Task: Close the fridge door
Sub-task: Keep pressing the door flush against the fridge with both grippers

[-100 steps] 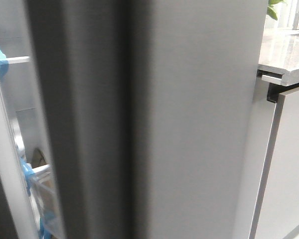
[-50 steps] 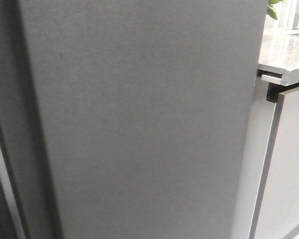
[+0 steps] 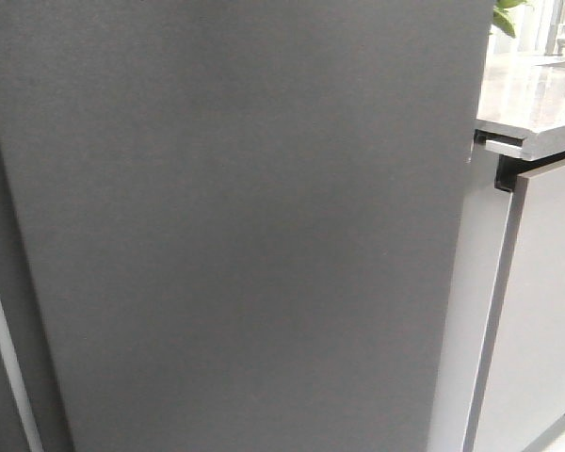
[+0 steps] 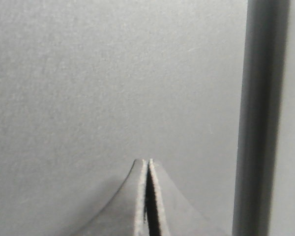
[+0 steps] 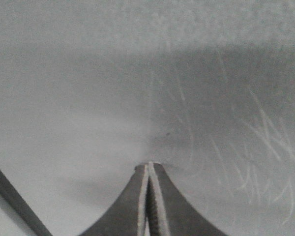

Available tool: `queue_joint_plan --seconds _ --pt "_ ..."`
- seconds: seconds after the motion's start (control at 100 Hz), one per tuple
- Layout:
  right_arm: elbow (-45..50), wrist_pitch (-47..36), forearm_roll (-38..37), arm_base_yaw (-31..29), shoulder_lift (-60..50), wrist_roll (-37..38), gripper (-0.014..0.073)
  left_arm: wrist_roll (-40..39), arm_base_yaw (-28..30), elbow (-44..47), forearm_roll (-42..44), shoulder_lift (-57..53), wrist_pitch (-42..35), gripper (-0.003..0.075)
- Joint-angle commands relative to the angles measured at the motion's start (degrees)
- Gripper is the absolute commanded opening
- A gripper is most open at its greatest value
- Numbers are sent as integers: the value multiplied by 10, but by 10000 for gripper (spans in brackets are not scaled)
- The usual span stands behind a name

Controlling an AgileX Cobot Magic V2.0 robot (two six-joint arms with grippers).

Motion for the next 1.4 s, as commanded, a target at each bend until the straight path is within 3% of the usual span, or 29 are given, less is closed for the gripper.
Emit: queue_joint_plan --seconds 0.0,0.26,0.5,0.909,1.389 --pt "-24 -98 -1 -6 7 -7 -44 -3 -2 20 -4 -12 -41 -20" --pt "-22 -75 -24 -17 -22 -7 -44 -3 -2 20 -4 -12 -41 -20" --pt "18 -21 -27 -88 -110 9 -44 -3 -2 20 -4 -12 -41 -20" --pt "221 13 -34 -187 -366 46 -43 -3 -2 20 -4 -12 -41 -20" --pt "469 16 -44 -219 -633 118 -43 -3 -2 20 -4 -12 -41 -20"
